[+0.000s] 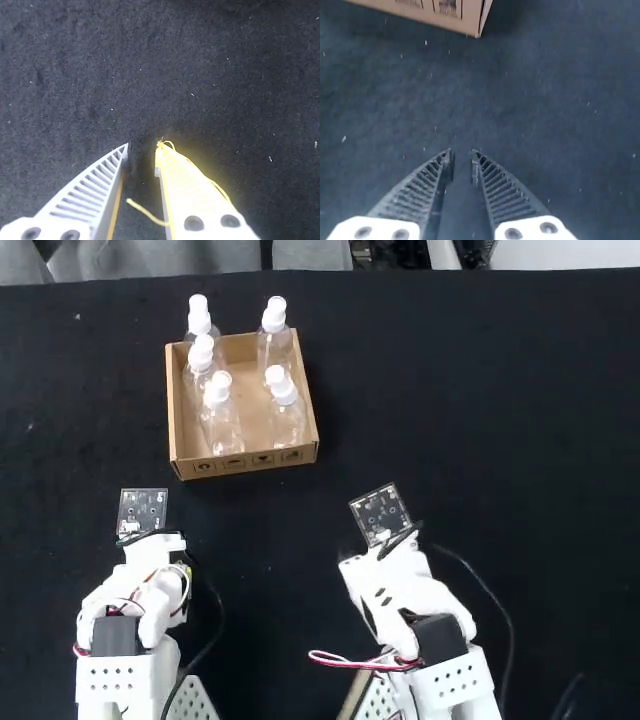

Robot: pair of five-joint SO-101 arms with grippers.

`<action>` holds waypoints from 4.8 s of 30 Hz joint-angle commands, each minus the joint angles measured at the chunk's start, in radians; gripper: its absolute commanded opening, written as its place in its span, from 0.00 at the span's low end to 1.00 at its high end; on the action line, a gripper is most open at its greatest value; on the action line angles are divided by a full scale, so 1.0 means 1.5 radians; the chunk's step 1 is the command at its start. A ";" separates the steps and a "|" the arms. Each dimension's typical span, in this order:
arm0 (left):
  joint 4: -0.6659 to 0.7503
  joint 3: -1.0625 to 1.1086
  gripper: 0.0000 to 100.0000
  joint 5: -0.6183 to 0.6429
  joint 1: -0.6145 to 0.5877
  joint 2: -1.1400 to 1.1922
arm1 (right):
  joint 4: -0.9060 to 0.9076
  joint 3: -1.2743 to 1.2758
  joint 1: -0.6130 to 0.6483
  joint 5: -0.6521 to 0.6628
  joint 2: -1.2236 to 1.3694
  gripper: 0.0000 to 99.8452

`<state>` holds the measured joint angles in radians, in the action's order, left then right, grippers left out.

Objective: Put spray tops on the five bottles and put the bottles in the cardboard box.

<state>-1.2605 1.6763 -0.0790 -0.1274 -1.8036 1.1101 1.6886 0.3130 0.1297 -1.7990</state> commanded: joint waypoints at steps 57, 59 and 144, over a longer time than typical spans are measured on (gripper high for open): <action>-0.004 0.017 0.08 -0.005 -0.003 -0.005 | 0.131 -0.004 -0.020 0.005 -0.065 0.01; -0.004 0.017 0.08 -0.005 -0.003 -0.005 | 0.131 -0.004 -0.020 0.006 -0.065 0.01; -0.003 0.017 0.08 -0.004 -0.047 -0.004 | 0.131 -0.004 -0.018 0.002 -0.065 0.01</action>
<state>-1.2605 1.6763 -0.0790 -0.1887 -1.8036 1.3004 1.6886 0.3130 0.1312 -1.7990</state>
